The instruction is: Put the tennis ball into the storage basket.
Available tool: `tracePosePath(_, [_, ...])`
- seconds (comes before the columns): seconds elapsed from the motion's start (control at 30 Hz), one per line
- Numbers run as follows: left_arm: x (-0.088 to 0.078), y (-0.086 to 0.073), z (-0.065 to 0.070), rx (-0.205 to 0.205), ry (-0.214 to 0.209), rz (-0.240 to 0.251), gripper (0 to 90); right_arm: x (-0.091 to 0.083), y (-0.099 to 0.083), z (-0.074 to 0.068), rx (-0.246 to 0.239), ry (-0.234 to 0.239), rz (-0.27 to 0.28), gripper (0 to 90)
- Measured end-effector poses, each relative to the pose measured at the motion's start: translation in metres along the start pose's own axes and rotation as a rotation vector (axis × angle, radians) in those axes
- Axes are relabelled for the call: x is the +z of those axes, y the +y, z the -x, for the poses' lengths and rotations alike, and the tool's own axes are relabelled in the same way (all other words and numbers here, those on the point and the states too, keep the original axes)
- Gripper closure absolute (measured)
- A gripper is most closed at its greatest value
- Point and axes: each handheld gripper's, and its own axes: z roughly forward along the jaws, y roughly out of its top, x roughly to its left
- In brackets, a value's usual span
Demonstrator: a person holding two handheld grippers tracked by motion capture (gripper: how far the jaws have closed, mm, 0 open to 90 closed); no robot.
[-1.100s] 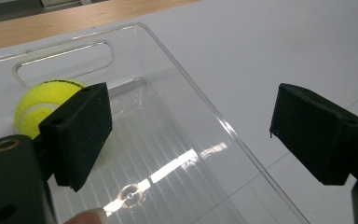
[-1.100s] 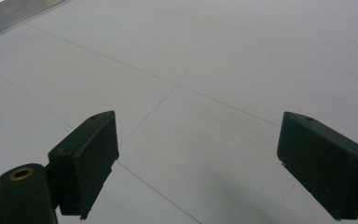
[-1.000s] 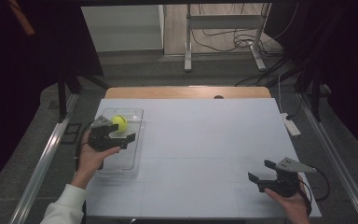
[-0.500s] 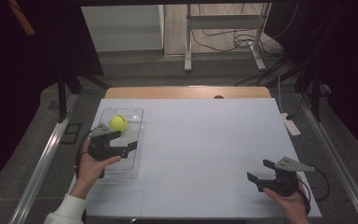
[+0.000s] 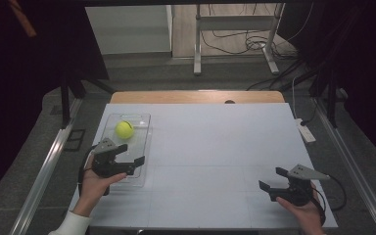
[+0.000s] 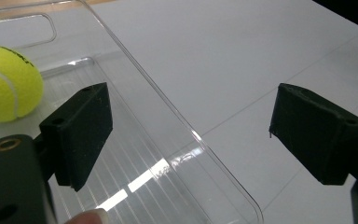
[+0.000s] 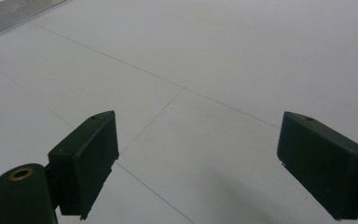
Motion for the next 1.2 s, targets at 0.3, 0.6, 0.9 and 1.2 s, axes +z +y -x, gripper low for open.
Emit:
tracePosePath(0.3, [-0.007,-0.007,0.01,0.014,-0.024,0.021,13.7,-0.001,0.0,0.0,-0.001,0.002,0.002,12.7])
tracePosePath(0.6, [-0.01,-0.016,0.022,0.037,-0.041,0.035,13.8,-0.001,0.002,-0.001,0.005,0.015,0.015,12.7])
tracePosePath(0.9, [-0.005,-0.025,0.028,0.054,-0.056,0.026,13.7,0.001,0.003,-0.002,0.007,0.037,0.027,12.5])
tracePosePath(1.2, [-0.002,-0.028,0.028,0.057,-0.053,0.017,13.7,0.002,0.003,-0.002,0.005,0.034,0.02,12.5])
